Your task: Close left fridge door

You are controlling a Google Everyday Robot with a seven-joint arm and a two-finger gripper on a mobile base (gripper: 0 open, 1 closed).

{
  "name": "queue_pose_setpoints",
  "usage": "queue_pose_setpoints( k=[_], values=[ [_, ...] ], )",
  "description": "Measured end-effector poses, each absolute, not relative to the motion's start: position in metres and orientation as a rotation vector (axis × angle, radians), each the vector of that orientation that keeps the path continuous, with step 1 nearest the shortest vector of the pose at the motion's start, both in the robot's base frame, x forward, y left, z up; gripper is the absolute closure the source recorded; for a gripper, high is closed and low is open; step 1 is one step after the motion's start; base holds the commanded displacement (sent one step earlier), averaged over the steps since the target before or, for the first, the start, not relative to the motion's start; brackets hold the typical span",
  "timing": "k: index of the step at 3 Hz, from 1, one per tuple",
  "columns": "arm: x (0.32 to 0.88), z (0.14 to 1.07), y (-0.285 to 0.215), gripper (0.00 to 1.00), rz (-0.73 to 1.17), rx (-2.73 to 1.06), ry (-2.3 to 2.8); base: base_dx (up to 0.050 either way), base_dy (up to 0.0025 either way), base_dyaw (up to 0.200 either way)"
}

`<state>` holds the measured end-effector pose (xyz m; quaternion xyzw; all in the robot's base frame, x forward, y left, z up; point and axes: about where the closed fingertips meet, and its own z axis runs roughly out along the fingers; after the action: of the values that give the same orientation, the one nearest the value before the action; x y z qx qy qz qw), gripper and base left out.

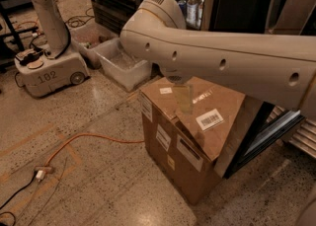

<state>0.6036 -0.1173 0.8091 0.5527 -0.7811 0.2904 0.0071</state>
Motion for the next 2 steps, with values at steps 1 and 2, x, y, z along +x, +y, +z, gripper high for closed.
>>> queue_pose_setpoints(
  k=[1,2],
  values=[
    [0.6036,0.8091,-0.1173,0.0,0.908,1.729,-2.443,0.0,0.00001,-0.196],
    [0.6036,0.8091,-0.1173,0.0,0.908,1.729,-2.443,0.0,0.0,0.0]
  ],
)
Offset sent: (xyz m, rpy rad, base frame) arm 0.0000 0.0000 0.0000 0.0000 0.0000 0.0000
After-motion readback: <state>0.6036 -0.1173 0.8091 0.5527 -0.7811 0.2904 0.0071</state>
